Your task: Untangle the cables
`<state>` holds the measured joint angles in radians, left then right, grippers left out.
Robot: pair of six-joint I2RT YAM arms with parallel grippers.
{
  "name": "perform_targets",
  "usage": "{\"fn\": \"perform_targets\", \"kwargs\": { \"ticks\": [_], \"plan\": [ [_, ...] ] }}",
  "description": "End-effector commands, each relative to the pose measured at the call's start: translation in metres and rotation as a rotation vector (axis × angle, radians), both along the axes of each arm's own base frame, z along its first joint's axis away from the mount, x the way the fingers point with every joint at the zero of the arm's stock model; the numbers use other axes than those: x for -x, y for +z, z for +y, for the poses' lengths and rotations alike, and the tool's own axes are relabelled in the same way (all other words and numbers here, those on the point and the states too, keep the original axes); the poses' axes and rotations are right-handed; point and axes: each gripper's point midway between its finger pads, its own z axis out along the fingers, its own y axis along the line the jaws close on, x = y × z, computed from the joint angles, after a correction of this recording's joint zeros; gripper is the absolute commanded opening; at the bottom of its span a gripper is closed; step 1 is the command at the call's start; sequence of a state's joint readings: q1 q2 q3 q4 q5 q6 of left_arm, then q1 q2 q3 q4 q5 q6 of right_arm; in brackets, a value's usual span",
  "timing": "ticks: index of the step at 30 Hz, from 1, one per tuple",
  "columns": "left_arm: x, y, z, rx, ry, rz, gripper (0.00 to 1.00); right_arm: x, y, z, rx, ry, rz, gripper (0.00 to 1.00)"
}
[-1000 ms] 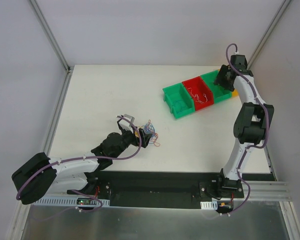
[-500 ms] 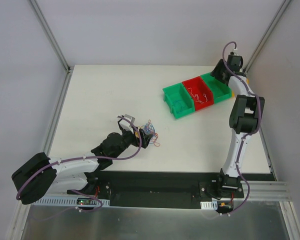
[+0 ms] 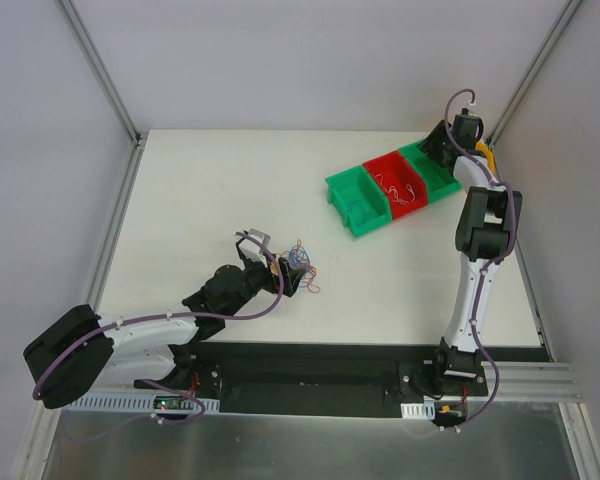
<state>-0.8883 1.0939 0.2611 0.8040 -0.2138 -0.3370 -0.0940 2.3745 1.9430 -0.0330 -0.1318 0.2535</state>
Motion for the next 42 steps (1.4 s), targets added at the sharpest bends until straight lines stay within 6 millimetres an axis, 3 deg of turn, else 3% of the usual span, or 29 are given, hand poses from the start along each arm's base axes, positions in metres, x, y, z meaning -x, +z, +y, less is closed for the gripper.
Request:
{"fn": "perform_targets", "kwargs": {
  "ticks": [1,9,21,28,32,36,42],
  "plan": [
    [-0.005,0.022,-0.007,0.062,-0.01,-0.035,0.97,-0.014,0.06,0.004,-0.044,0.018,-0.168,0.52],
    [-0.005,0.022,-0.008,0.066,-0.014,-0.034,0.97,-0.024,0.075,0.004,-0.143,-0.017,-0.219,0.54],
    [-0.005,0.022,-0.008,0.066,-0.012,-0.032,0.97,-0.044,0.056,0.006,-0.212,-0.056,-0.204,0.54],
    [-0.005,0.022,-0.009,0.066,-0.015,-0.032,0.97,-0.044,0.043,0.01,-0.19,-0.065,-0.16,0.48],
    [-0.006,0.019,-0.01,0.057,-0.015,-0.024,0.97,-0.04,0.032,0.017,-0.116,-0.041,-0.118,0.43],
    [-0.005,0.021,-0.007,0.063,-0.012,-0.031,0.97,-0.027,0.015,0.021,-0.074,-0.026,-0.054,0.28],
    [-0.004,0.022,-0.009,0.071,-0.021,-0.03,0.97,-0.018,0.023,0.024,-0.089,-0.019,-0.064,0.04]
  ]
}}
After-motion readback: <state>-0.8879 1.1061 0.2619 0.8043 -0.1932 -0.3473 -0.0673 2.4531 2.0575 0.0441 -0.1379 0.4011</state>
